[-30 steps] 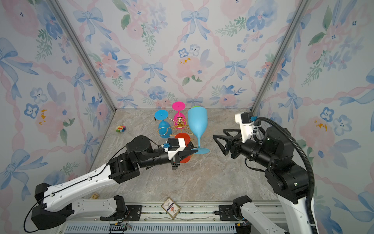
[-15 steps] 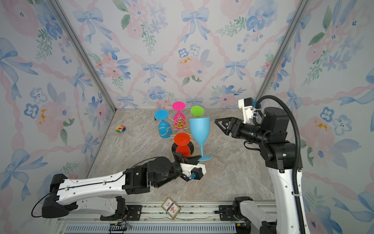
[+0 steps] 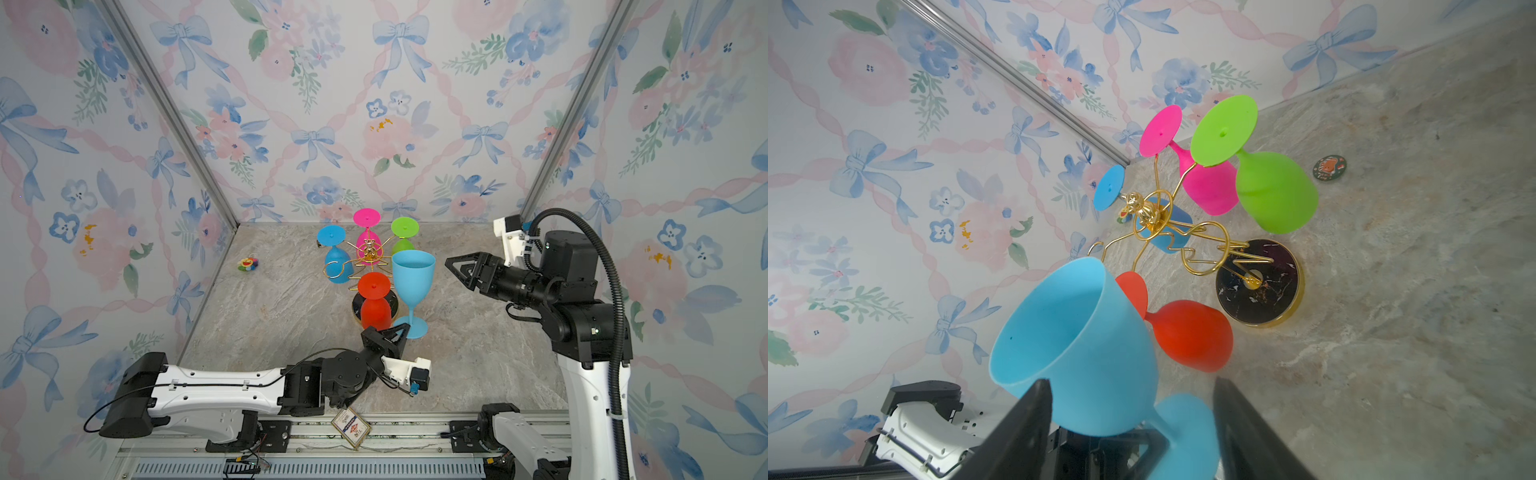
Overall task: Take the wine glass off the wine glass rack
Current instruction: Pick up the wine glass from the wine glass rack.
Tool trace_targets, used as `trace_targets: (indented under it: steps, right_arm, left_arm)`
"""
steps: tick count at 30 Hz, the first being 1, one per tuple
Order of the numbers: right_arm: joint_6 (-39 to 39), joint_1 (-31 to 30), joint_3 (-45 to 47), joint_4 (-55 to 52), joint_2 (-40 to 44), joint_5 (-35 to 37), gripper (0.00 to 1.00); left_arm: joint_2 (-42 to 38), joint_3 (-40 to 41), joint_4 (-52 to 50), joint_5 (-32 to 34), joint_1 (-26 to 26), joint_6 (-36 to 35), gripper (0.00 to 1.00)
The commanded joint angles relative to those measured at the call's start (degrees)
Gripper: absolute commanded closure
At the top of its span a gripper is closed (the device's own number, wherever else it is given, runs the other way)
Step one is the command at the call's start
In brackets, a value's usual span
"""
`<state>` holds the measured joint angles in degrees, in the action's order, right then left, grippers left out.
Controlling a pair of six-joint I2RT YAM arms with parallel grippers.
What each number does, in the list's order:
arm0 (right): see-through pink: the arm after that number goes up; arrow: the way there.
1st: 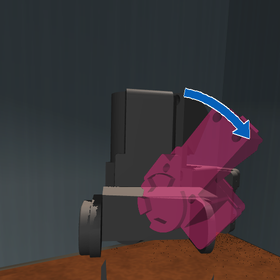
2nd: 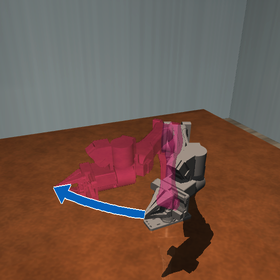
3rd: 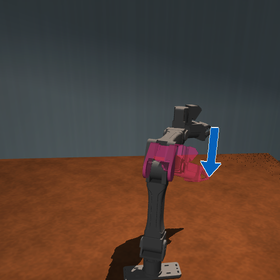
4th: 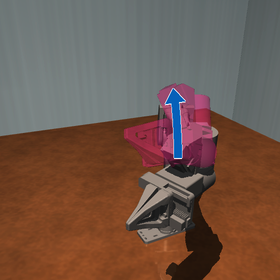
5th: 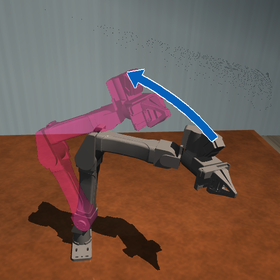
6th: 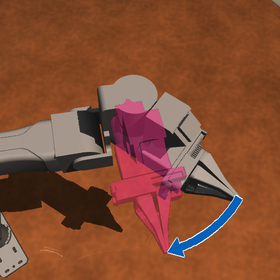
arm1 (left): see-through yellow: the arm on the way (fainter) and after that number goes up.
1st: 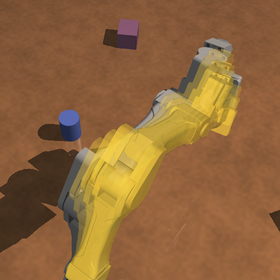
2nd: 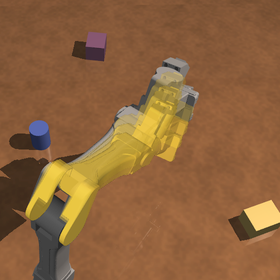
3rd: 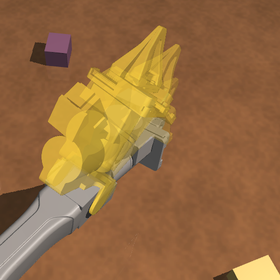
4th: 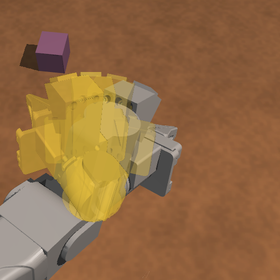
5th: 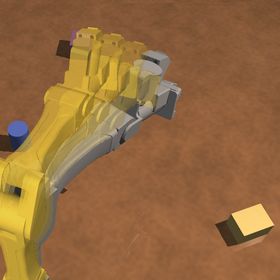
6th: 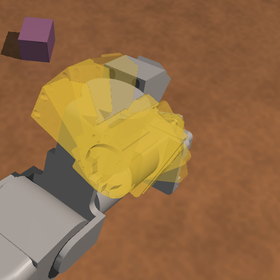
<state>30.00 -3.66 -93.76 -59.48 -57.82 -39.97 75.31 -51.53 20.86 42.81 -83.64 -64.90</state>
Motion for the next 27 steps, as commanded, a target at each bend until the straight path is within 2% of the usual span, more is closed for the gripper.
trace_targets:
  steps: [1,7,13,23,27]
  right_arm:
    - [-0.5,0.7,-1.4,-5.5,0.8,1.5,0.37]
    - [1.7,0.1,0.1,-7.3,0.6,2.0,0.42]
    - [2.1,-0.1,-0.6,-10.6,0.0,4.1,0.46]
    - [0.8,-3.0,-2.2,-16.1,-4.0,6.3,0.54]
    - [0.5,-4.3,-2.8,-17.8,-5.9,6.0,0.63]
  left_arm:
    - [0.8,1.4,8.0,3.7,-0.5,-6.0,1.0]
    - [3.7,3.6,11.1,6.8,-1.0,-11.0,1.0]
    - [4.9,5.4,13.4,7.3,-1.3,-14.2,1.0]
    - [7.8,6.8,13.9,8.1,-1.7,-17.1,1.0]
    - [8.6,7.7,14.4,8.8,-1.8,-18.2,1.0]
